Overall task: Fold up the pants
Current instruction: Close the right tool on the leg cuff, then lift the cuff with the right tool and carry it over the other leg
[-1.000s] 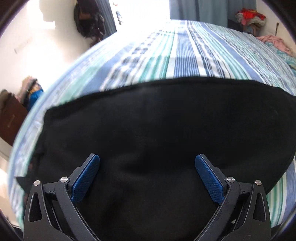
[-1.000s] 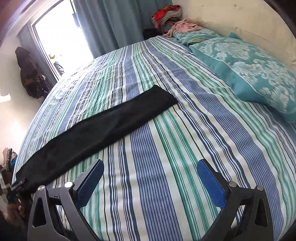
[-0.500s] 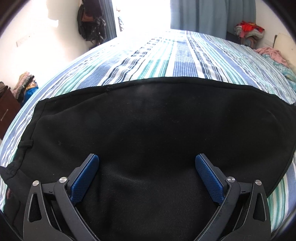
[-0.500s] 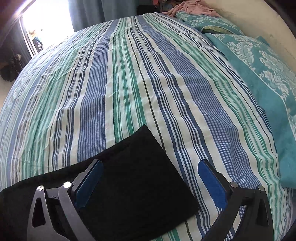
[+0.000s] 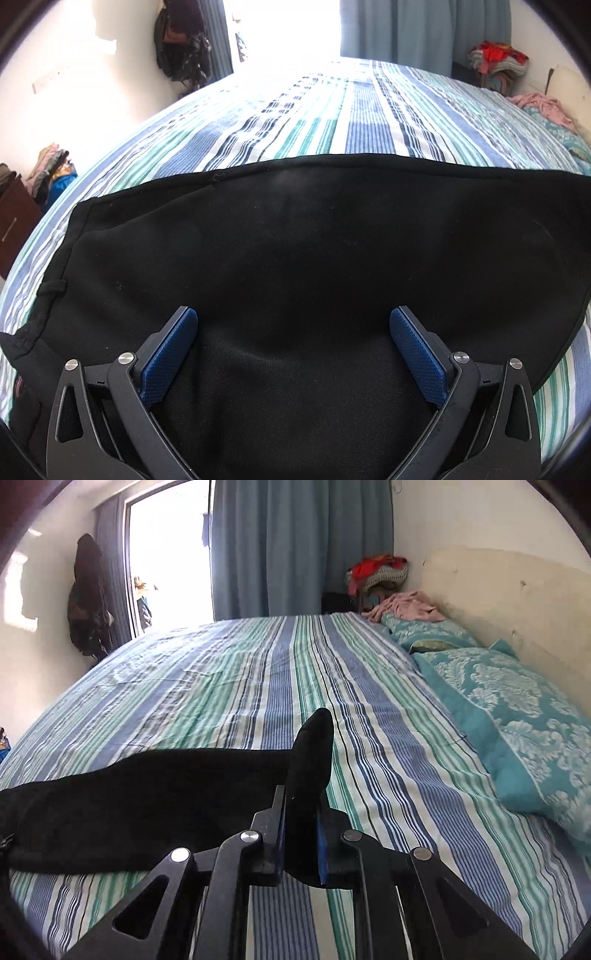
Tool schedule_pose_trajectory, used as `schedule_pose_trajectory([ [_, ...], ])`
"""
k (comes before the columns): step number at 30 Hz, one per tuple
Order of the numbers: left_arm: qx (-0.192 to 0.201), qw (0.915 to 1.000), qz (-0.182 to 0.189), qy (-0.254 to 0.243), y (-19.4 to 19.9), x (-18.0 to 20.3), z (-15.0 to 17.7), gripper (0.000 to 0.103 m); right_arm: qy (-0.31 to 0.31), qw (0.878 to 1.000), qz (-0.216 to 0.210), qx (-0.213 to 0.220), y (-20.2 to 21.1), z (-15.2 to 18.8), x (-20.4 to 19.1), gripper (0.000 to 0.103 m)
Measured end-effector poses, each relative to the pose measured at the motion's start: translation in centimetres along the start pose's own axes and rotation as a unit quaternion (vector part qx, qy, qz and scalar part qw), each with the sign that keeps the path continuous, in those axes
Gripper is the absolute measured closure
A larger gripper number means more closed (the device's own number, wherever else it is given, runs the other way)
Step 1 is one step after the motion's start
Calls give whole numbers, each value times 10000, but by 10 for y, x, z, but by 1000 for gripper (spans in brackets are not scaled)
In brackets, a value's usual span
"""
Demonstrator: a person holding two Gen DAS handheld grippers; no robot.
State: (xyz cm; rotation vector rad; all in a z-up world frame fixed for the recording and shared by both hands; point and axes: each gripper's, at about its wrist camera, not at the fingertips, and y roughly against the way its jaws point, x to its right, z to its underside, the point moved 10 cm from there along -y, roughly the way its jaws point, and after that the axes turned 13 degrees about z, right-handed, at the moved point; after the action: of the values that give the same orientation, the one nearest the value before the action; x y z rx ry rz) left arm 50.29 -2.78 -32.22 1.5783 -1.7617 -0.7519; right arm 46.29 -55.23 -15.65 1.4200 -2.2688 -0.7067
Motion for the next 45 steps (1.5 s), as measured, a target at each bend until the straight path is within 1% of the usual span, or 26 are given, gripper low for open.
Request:
schedule_pose_trajectory([
  [2,-24,10000,-27,-15,0,0,-1,1,-249,9996,127,93,56,33,15,90],
  [4,-58,10000,-61,-30,0,0,-1,1,-377,9974,598,-125,92,79,30,89],
  [5,-88,9999,-82,-33,0,0,-1,0,-476,9944,865,-382,101,106,39,86],
  [6,-126,9999,-109,-32,0,0,-2,0,-577,9891,1130,-747,105,134,48,71],
  [7,-173,9998,-137,-23,0,0,-2,0,-696,9822,1360,-1091,109,159,56,43],
  [8,-234,9996,-165,-5,1,0,-3,0,-860,9754,1538,-1324,116,178,66,31],
  [9,-318,9993,-193,13,2,0,-3,0,-1078,9711,1640,-1355,127,189,74,21],
  [11,-658,9975,-251,52,7,1,-3,1,-1359,9686,1749,-1127,154,193,85,19],
  [12,-802,9965,-224,80,12,3,-1,1,-1337,9677,1886,-1007,167,189,89,16],
  [14,-749,9969,-36,244,33,8,3,1,-1284,9639,2230,-680,194,184,96,12],
  [15,-665,9973,82,304,45,12,6,1,-1325,9616,2344,-531,206,184,98,6],
  [17,-550,9974,357,297,70,23,16,1,-1496,9585,2401,-341,221,182,103,6],
  [19,-468,9974,526,147,90,32,27,1,-1670,9588,2283,-245,230,179,100,6],
  [20,-423,9976,544,31,97,35,33,1,-1744,9616,2114,-165,235,177,94,6],
  [22,-347,9976,533,-289,106,41,44,1,-1855,9707,1525,29,244,170,70,6],
  [24,-378,9965,359,-651,104,42,52,1,-1787,9813,711,102,249,166,31,6],
  [25,-427,9955,201,-827,100,41,59,1,-1684,9853,273,41,249,167,8,6],
  [27,-544,9929,-16,-1062,88,36,76,0,-1478,9875,-508,-226,245,175,-38,6],
  [28,-483,9930,45,-1075,85,35,82,0,-1327,9872,-780,-407,241,184,-59,6],
  [29,-270,9950,158,-953,89,33,84,0,-1108,9873,-969,-600,235,191,-77,6],
  [30,-198,9962,252,-814,90,31,84,0,-841,9878,-1063,-768,228,200,-92,6],
  [32,-296,9966,352,-687,87,30,83,0,-443,9884,-1047,-1009,215,215,-108,6],
  [37,-242,9967,363,-684,85,31,80,0,-336,9835,-961,-1495,187,242,-106,6],
  [42,-198,9968,334,-703,85,31,83,0,-362,9830,-1042,-1468,189,247,-103,4],
  [44,-206,9968,340,-695,85,31,82,0,-323,9839,-934,-1487,193,246,-96,4],
  [45,-202,9968,353,-686,85,31,82,0,-530,9848,-831,-1432,196,243,-86,4],
])
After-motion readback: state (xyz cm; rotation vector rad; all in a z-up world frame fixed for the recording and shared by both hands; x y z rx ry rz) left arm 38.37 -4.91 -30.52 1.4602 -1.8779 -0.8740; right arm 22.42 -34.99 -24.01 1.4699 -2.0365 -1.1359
